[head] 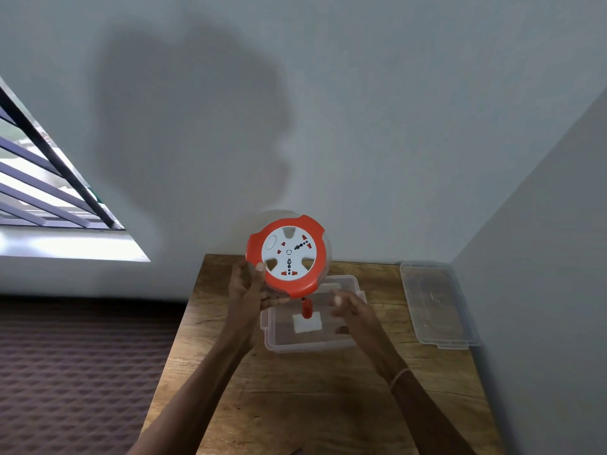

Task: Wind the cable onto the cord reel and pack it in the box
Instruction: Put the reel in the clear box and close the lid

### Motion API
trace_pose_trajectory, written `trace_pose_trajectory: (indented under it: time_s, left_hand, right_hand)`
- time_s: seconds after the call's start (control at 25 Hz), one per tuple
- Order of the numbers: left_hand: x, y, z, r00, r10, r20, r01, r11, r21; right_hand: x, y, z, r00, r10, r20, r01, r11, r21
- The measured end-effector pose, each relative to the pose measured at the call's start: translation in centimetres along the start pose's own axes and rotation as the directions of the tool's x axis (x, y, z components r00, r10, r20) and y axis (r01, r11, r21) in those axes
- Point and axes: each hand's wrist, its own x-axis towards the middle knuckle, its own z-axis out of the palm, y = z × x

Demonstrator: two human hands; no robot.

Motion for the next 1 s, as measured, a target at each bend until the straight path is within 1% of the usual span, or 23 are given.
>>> trace_pose_trajectory:
  time_s: [0.04, 0.08, 0.12, 0.16, 0.2, 0.24, 0.28, 0.32, 0.4, 0.48, 0.56, 0.64, 0.68, 0.72, 0.8, 0.88, 0.96, 1.0]
  left_hand:
    - [-0.2, -0.1, 0.2, 1.0, -0.011, 0.012, 0.011, 1.0, -0.006]
    - [-0.4, -0.3, 0.5, 0.999, -0.025, 0.021, 0.025, 1.0, -0.014]
    - [-0.6, -0.6, 0.7, 0.999, -0.037, 0.031, 0.037, 0.999, -0.017]
    - [-0.7, -0.9, 0.8, 0.998, -0.045, 0.044, 0.046, 0.999, -0.015]
    - [-0.9, -1.1, 0.9, 0.997, -0.053, 0.059, 0.053, 0.999, -0.008]
    - [-1.0, -1.4, 0.8, 0.996, -0.059, 0.074, 0.059, 0.998, -0.002]
    - [-1.1, -1.6, 0.6, 0.994, -0.064, 0.086, 0.064, 0.998, 0.002]
    - [-1.2, -1.7, 0.4, 0.993, -0.072, 0.096, 0.072, 0.997, 0.005]
    - [-1.3, -1.8, -0.1, 0.99, -0.087, 0.115, 0.084, 0.996, 0.027]
    - [-1.4, -2.3, 0.0, 0.987, -0.084, 0.134, 0.076, 0.995, 0.068]
    - [-1.4, -2.9, 0.3, 0.984, -0.099, 0.151, 0.088, 0.993, 0.083]
    - [-1.2, -3.3, 0.5, 0.979, -0.12, 0.165, 0.105, 0.99, 0.098]
    - [-0.9, -3.4, 0.4, 0.979, -0.113, 0.17, 0.088, 0.986, 0.144]
    - [-0.5, -3.5, 0.1, 0.979, -0.089, 0.184, 0.047, 0.974, 0.22]
    - [0.2, -3.6, -0.5, 0.973, -0.064, 0.222, -0.029, 0.919, 0.392]
    - [0.9, -3.7, -1.1, 0.969, -0.107, 0.223, -0.012, 0.88, 0.476]
    - [1.8, -4.0, -1.1, 0.965, -0.135, 0.223, -0.023, 0.807, 0.59]
    - [2.4, -4.3, -1.2, 0.965, -0.134, 0.224, -0.057, 0.731, 0.68]
  right_hand:
    - [0.3, -0.7, 1.0, 0.985, 0.134, 0.11, -0.157, 0.96, 0.232]
    - [0.6, -1.0, 1.8, 0.947, 0.211, 0.242, -0.297, 0.861, 0.413]
    - [0.7, -1.0, 2.4, 0.91, 0.235, 0.341, -0.392, 0.756, 0.525]
    - [0.6, -0.9, 2.7, 0.888, 0.244, 0.389, -0.443, 0.679, 0.586]
    - [0.5, -0.9, 2.8, 0.884, 0.251, 0.396, -0.458, 0.637, 0.62]
    - [0.5, -0.9, 2.5, 0.892, 0.255, 0.373, -0.446, 0.626, 0.64]
    - [0.7, -1.0, 2.0, 0.908, 0.254, 0.333, -0.416, 0.642, 0.645]
    - [0.9, -1.1, 1.2, 0.927, 0.243, 0.286, -0.373, 0.68, 0.632]
    - [1.6, -1.7, -0.5, 0.962, 0.171, 0.214, -0.263, 0.796, 0.545]
    - [2.2, -2.7, -2.1, 0.976, 0.084, 0.201, -0.156, 0.912, 0.38]
    - [2.7, -3.4, -2.8, 0.977, 0.059, 0.207, -0.106, 0.968, 0.226]
    - [3.2, -3.5, -3.3, 0.981, 0.054, 0.188, -0.082, 0.986, 0.147]
    - [3.4, -3.4, -3.6, 0.983, 0.056, 0.173, -0.079, 0.988, 0.129]
    - [3.5, -3.4, -3.9, 0.985, 0.061, 0.159, -0.079, 0.991, 0.111]
    - [4.0, -3.2, -4.4, 0.986, 0.077, 0.147, -0.083, 0.996, 0.034]
    - [4.5, -3.0, -4.4, 0.982, 0.106, 0.157, -0.092, 0.991, -0.092]
    - [5.1, -2.8, -4.3, 0.975, 0.118, 0.186, -0.068, 0.964, -0.257]
    - [5.5, -2.6, -4.1, 0.971, 0.126, 0.205, -0.053, 0.943, -0.329]
